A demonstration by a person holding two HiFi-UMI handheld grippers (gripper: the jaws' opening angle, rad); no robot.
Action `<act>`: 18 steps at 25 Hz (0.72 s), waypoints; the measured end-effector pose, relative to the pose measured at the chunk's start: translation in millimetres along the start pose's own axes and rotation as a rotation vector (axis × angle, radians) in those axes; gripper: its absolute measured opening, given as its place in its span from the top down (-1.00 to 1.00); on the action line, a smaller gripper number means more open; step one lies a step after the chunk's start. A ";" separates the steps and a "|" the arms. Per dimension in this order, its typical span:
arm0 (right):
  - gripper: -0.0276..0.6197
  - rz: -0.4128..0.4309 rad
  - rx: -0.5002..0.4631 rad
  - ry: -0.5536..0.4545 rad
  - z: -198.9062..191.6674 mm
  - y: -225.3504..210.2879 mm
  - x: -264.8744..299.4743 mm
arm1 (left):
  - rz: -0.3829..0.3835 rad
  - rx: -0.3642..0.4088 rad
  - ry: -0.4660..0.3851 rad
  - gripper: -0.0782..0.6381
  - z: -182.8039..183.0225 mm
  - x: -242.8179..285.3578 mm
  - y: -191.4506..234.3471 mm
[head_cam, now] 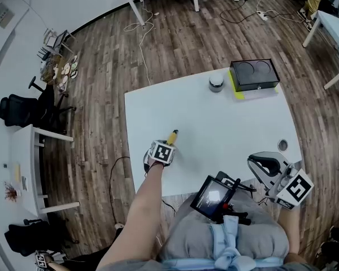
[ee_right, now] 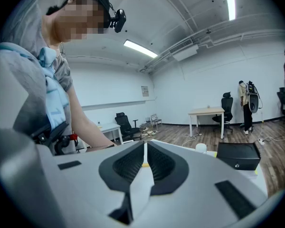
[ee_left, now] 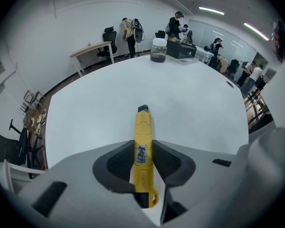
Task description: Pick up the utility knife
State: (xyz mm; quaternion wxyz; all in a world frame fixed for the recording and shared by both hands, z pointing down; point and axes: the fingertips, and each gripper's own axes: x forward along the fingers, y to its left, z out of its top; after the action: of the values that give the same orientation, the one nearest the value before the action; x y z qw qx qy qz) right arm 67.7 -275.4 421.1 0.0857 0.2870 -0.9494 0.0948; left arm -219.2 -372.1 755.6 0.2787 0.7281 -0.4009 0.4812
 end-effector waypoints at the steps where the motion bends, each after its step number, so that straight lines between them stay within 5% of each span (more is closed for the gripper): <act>1: 0.82 0.000 -0.002 -0.001 -0.7 0.0 -0.7 | -0.015 -0.004 0.004 0.44 -1.0 4.4 -3.3; 10: 0.82 0.011 -0.012 -0.011 4.4 6.4 -1.7 | -0.011 -0.056 -0.057 0.44 1.8 -20.0 -11.1; 18: 0.82 0.044 -0.026 -0.039 11.1 11.3 3.5 | -0.101 -0.139 -0.293 0.44 33.4 -70.1 -43.3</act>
State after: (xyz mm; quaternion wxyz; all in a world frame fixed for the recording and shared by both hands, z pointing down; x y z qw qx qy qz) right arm 57.4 -270.6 409.7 0.0690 0.2669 -0.9580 0.0785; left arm -181.4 -353.8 677.2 0.2908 0.7885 -0.4326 0.3265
